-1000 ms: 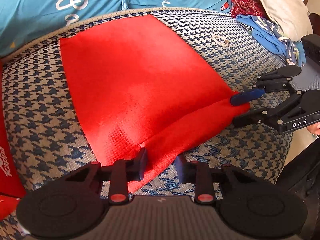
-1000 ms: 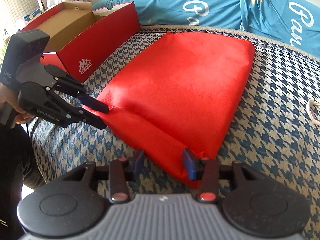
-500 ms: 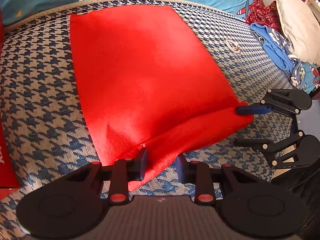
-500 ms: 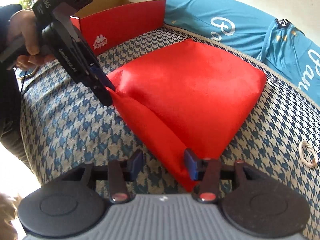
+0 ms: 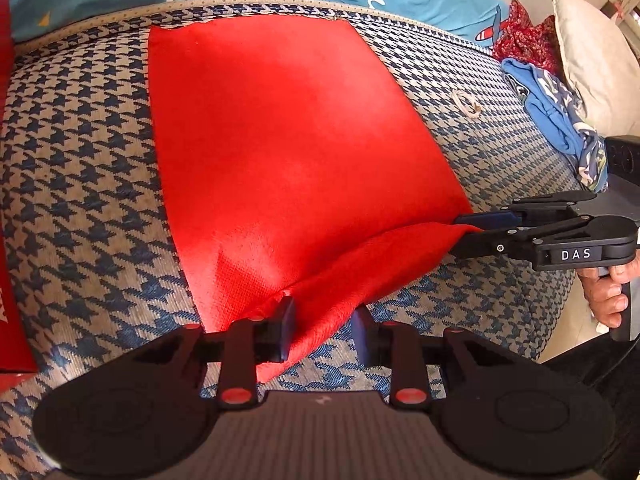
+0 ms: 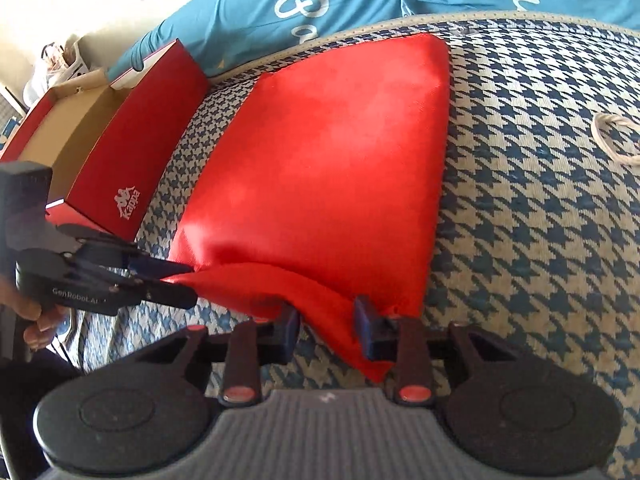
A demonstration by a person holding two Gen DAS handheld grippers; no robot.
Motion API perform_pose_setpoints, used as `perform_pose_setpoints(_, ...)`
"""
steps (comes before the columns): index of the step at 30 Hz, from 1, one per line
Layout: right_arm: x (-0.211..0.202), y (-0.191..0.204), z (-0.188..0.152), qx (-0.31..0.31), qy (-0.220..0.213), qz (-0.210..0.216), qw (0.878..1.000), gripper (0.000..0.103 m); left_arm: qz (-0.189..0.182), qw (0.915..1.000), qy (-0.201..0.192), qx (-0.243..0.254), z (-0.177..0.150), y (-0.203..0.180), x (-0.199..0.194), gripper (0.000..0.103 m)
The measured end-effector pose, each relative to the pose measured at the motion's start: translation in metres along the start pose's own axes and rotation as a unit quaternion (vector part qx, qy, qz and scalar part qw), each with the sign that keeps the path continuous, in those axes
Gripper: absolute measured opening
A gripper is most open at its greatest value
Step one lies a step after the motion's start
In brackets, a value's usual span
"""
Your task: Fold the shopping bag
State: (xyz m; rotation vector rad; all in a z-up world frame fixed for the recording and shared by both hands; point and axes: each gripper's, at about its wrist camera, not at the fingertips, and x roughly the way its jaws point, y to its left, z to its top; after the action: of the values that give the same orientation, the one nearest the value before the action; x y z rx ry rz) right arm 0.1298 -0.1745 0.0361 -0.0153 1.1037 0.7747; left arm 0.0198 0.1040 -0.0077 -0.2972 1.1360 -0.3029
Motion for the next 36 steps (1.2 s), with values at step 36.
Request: perform_pose_setpoints(36, -0.008, 0.069, -0.036, -0.355, -0.093, -0.053, 0.929, 0.046, 0.023, 0.9949, 0.059, -0.078, 0.026, -0.003, 0.018, 0.028)
